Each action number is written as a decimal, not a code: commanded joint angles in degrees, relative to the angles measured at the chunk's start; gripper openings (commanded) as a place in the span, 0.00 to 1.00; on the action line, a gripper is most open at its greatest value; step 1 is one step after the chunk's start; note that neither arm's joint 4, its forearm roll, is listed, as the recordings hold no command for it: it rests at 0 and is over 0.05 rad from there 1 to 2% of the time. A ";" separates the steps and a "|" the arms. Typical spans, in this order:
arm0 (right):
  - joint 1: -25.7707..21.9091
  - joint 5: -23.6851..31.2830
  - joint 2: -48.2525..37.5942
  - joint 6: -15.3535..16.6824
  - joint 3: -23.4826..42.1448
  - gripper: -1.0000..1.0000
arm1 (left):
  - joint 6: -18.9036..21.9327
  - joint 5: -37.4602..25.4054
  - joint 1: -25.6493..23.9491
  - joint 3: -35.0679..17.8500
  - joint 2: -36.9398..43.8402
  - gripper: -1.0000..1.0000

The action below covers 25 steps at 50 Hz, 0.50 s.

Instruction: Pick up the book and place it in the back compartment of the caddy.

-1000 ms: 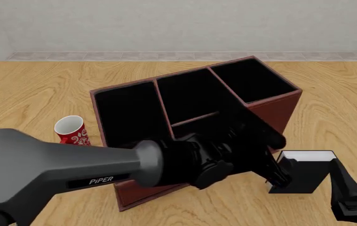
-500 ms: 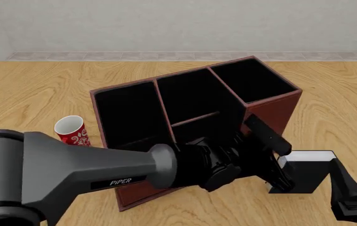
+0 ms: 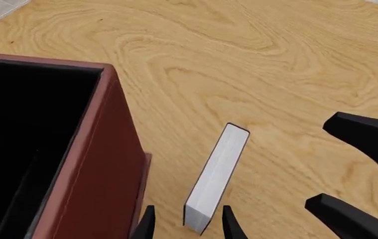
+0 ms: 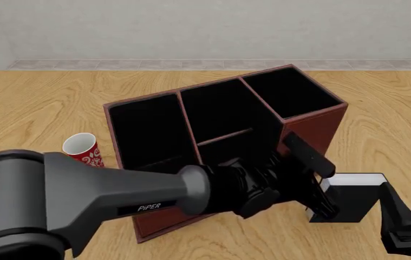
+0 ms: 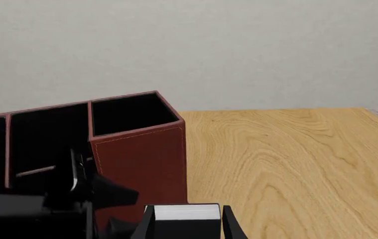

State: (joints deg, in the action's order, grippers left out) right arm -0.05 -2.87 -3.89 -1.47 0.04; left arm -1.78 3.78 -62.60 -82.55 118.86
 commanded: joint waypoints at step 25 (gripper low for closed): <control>-0.02 0.24 0.22 -0.02 0.00 1.00 | 0.54 -1.01 -0.86 -2.77 5.64 1.00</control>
State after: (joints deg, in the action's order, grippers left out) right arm -0.06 -2.96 -3.99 -1.48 0.04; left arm -1.19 3.29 -63.46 -84.10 122.50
